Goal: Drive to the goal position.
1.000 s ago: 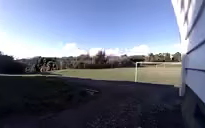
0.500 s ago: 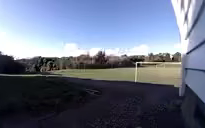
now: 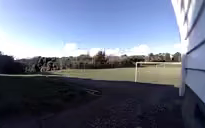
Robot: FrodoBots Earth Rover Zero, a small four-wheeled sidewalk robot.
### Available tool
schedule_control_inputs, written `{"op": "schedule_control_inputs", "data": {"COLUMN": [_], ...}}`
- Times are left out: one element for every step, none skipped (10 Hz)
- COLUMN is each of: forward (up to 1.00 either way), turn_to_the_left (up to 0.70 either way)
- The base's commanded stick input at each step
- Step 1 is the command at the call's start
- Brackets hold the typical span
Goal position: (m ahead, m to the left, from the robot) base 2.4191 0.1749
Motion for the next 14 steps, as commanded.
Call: {"op": "schedule_control_inputs", "data": {"forward": [0.04, 0.04, 0.01, 0.04, 0.04, 0.04, 0.04, 0.02, 0.04, 0.04, 0.04, 0.04, 0.04, 0.04], "turn_to_the_left": [0.0, 0.0, 0.0, 0.0, 0.0, 0.0, 0.0, 0.0, 0.0, 0.0, 0.0, 0.0, 0.0, 0.0]}}
